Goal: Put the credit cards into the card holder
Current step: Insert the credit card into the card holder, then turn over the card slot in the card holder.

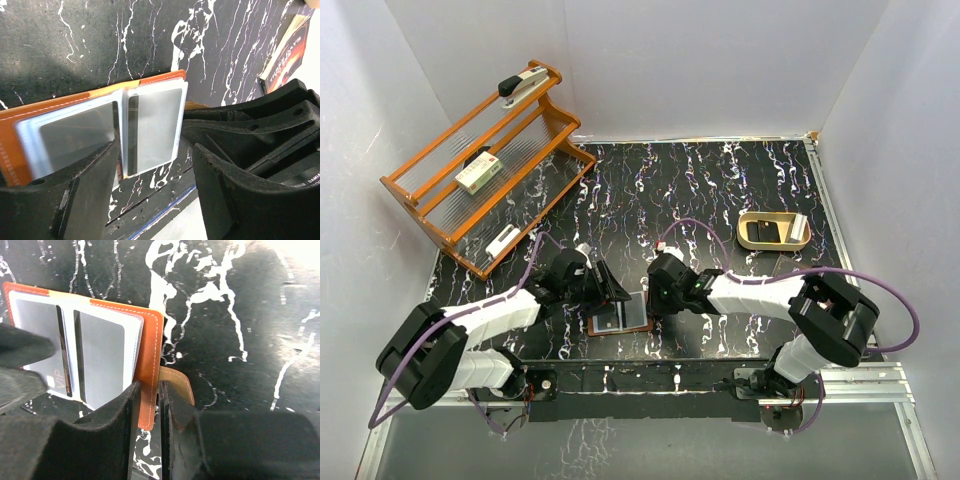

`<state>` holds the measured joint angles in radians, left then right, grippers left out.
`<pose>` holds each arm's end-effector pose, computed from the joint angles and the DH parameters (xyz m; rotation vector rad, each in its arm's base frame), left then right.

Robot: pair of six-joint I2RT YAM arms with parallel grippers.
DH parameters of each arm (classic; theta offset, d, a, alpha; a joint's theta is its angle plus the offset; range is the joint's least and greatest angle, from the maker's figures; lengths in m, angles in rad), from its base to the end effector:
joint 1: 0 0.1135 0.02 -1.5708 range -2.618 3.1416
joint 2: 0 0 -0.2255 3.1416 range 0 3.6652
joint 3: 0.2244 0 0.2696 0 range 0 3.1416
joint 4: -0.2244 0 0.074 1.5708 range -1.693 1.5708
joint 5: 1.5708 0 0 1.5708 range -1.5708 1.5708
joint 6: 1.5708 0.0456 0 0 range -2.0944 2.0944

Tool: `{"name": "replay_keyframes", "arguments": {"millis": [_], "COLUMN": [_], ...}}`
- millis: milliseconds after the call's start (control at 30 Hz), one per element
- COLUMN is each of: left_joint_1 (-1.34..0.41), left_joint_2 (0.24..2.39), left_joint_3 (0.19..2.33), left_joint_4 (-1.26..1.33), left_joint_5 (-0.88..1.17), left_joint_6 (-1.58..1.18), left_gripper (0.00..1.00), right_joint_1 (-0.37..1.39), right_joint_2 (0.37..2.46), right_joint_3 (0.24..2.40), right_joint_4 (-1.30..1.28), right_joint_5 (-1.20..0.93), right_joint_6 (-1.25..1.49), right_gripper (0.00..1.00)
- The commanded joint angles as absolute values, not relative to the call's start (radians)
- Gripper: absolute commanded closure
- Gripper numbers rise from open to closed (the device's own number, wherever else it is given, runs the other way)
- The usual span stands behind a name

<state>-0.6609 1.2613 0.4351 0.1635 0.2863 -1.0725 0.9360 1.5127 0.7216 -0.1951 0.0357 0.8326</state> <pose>0.2024 -0.1737 0.1032 -0.3399 2.4921 -1.1674 0.1794 0.2409 0.0942 -0.1242 2.6795 0.5940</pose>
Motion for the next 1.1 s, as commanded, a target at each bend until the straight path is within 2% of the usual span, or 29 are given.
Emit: {"name": "replay_keyframes", "arguments": {"millis": [0, 267, 500, 900, 933, 1000, 1067], "left_joint_1": [-0.664, -0.623, -0.560, -0.479, -0.477, -0.476, -0.475], "left_joint_2": [1.192, 1.096, 1.092, 1.024, 1.026, 1.028, 1.025], "left_joint_3": [0.510, 0.515, 0.487, 0.422, 0.418, 0.410, 0.400], "left_joint_4": [0.015, -0.124, -0.209, -0.259, -0.255, -0.246, -0.231], "left_joint_5": [0.223, 0.151, 0.189, 0.266, 0.271, 0.282, 0.291], "left_joint_6": [-1.027, -1.029, -1.008, -0.999, -0.999, -0.998, -1.003], "left_gripper": [0.40, 0.36, 0.38, 0.42, 0.43, 0.45, 0.45], "right_joint_1": [0.935, 0.959, 0.999, 1.023, 1.025, 1.032, 1.041], "right_joint_2": [1.475, 1.465, 1.520, 1.543, 1.542, 1.549, 1.561], "right_joint_3": [0.785, 0.851, 0.975, 1.111, 1.119, 1.128, 1.137], "right_joint_4": [-0.365, -0.393, -0.516, -0.656, -0.656, -0.657, -0.657], "right_joint_5": [0.134, 0.119, 0.198, 0.282, 0.281, 0.283, 0.283], "right_joint_6": [0.792, 0.826, 0.848, 0.884, 0.880, 0.878, 0.877], "right_gripper": [0.78, 0.59, 0.47, 0.39, 0.37, 0.27, 0.24]}}
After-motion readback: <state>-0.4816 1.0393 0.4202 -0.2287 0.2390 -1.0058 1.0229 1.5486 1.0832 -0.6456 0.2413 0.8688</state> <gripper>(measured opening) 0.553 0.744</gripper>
